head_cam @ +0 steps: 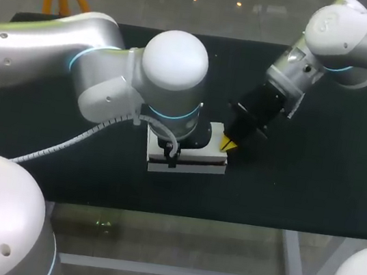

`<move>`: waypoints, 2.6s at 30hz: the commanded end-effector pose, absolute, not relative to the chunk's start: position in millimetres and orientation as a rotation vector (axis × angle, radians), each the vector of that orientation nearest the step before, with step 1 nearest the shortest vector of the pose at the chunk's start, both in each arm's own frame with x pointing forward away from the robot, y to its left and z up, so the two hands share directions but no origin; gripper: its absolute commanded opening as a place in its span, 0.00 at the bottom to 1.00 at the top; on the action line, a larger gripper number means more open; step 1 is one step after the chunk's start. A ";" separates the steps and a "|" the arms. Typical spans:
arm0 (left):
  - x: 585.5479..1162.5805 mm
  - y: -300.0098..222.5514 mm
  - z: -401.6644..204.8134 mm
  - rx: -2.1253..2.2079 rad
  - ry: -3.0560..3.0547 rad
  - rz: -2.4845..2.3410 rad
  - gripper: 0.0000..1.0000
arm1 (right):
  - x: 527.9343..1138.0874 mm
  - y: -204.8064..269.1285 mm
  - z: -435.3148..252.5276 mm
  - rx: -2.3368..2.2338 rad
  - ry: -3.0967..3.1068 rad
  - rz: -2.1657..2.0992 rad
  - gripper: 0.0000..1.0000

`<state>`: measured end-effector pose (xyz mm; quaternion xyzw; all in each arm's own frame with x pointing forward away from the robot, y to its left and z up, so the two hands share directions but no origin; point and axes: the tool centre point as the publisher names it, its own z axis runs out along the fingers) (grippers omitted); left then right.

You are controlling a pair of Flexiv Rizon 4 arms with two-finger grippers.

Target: Assemble the packaging by folding the flat box into shape, placing the metal phone stand inside, and closing the box properly

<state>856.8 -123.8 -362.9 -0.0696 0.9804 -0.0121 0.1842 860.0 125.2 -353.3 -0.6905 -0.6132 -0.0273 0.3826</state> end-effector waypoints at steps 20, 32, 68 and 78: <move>841.0 -93.8 -327.7 -0.238 2.765 -0.376 0.15 | 863.2 127.7 -353.3 -1.757 -1.565 -0.069 0.00; 857.3 -92.0 -341.2 -0.378 2.849 -0.460 0.00 | 863.4 130.0 -353.9 -1.753 -1.565 -0.066 0.00; 854.2 -97.3 -381.4 -0.416 2.903 -0.491 0.00 | 858.4 124.4 -382.8 -1.723 -1.485 -0.046 0.00; 854.1 -97.3 -384.1 -0.419 2.906 -0.506 0.00 | 857.1 123.0 -392.0 -1.713 -1.456 -0.040 0.00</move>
